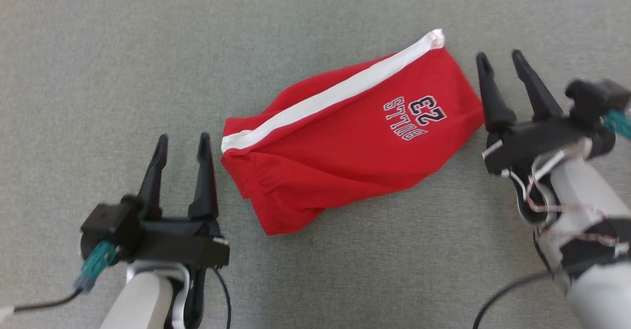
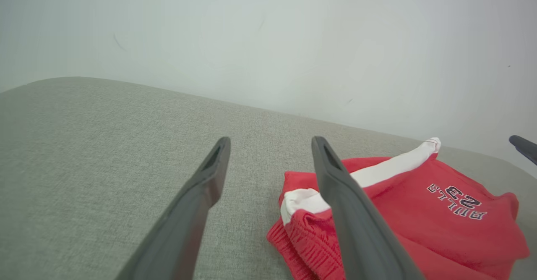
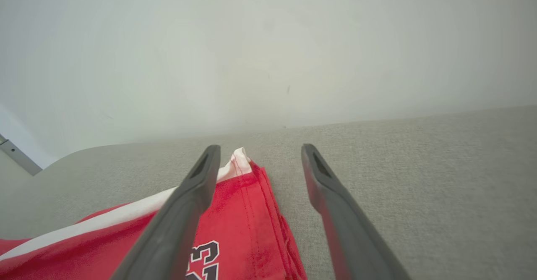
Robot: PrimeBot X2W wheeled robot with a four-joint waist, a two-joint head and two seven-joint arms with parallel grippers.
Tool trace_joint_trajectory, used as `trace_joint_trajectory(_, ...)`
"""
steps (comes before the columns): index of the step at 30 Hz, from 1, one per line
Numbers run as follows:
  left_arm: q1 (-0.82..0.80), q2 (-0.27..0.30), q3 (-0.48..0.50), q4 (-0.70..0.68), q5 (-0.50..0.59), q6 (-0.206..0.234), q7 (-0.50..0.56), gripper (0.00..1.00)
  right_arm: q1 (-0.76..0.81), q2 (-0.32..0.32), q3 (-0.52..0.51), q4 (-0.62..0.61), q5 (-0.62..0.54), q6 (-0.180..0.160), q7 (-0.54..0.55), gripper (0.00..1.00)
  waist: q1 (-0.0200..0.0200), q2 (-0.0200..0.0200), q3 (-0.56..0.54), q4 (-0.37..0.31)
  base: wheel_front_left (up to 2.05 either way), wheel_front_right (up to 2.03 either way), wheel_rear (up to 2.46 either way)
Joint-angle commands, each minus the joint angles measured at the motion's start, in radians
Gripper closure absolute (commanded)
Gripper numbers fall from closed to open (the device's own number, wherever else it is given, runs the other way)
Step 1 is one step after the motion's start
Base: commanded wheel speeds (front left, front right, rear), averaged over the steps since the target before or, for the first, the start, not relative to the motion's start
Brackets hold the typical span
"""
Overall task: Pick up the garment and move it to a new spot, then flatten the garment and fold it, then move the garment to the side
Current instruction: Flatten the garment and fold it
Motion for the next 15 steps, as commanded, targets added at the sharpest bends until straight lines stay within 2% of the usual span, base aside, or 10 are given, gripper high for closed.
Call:
trace_joint_trajectory(1,0.044,0.013,0.017,-0.031,0.024,0.012,-0.008,0.0,0.073,0.017,-0.048,-0.054,-0.062,0.0,-0.003,0.0,0.0,0.0,-0.031,-0.024,0.0,0.0,0.0)
trace_joint_trajectory(4,0.088,0.036,0.033,-0.056,0.068,0.023,-0.006,0.0,0.171,0.041,-0.128,-0.146,-0.158,0.0,-0.003,0.0,0.0,0.0,-0.056,-0.039,0.0,0.0,0.0)
trace_joint_trajectory(7,0.13,0.05,0.037,-0.066,0.093,0.029,-0.007,0.0,0.263,0.071,-0.166,-0.217,-0.23,0.0,-0.003,0.0,0.0,0.0,-0.081,-0.056,0.0,0.0,0.0)
trace_joint_trajectory(15,0.21,0.081,0.017,-0.07,0.124,0.043,0.01,0.0,0.401,0.088,-0.178,-0.316,-0.32,0.0,0.014,0.0,0.0,0.0,-0.132,-0.078,0.0,0.0,0.0)
